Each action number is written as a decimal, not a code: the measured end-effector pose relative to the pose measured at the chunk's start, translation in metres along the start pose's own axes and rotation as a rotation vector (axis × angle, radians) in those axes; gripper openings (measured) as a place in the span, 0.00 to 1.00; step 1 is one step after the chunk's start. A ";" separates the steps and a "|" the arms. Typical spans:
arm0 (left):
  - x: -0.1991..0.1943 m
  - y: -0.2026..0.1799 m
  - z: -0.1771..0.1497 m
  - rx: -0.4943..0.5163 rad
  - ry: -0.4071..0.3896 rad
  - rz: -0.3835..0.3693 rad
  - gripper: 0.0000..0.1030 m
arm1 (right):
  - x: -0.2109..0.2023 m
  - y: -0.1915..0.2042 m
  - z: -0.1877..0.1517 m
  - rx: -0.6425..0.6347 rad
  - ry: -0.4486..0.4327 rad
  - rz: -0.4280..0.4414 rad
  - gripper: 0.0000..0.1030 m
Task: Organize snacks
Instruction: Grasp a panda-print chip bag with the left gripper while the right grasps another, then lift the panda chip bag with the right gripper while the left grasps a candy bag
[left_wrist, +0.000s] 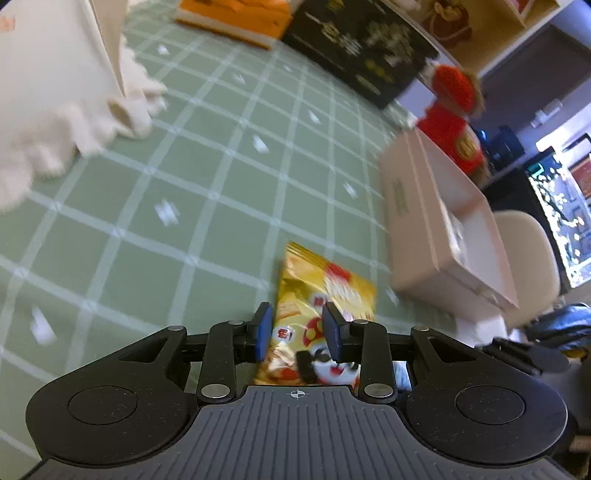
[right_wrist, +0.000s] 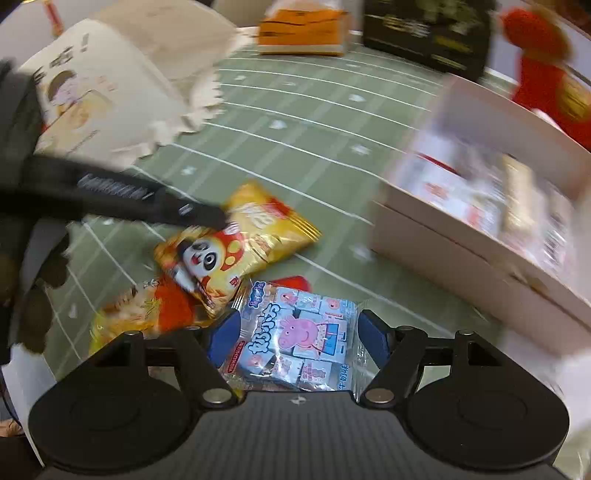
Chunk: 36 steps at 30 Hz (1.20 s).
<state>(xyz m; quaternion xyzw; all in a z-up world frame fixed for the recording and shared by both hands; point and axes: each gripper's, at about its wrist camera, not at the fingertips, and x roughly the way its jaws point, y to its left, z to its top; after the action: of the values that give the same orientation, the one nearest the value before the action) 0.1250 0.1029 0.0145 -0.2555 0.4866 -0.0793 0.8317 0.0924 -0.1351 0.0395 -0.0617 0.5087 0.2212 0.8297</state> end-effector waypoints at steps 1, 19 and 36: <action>0.001 -0.005 -0.008 -0.013 0.011 -0.014 0.34 | -0.008 -0.005 -0.004 0.020 -0.008 -0.001 0.68; -0.079 0.002 -0.036 0.045 -0.101 0.169 0.34 | 0.042 0.047 0.021 -0.085 0.006 -0.052 0.81; -0.015 -0.067 -0.067 0.330 0.070 0.273 0.48 | -0.078 -0.067 -0.063 0.124 -0.134 -0.266 0.57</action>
<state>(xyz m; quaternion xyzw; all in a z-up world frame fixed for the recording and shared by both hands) 0.0682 0.0277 0.0337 -0.0446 0.5255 -0.0531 0.8480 0.0397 -0.2395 0.0695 -0.0624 0.4522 0.0811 0.8860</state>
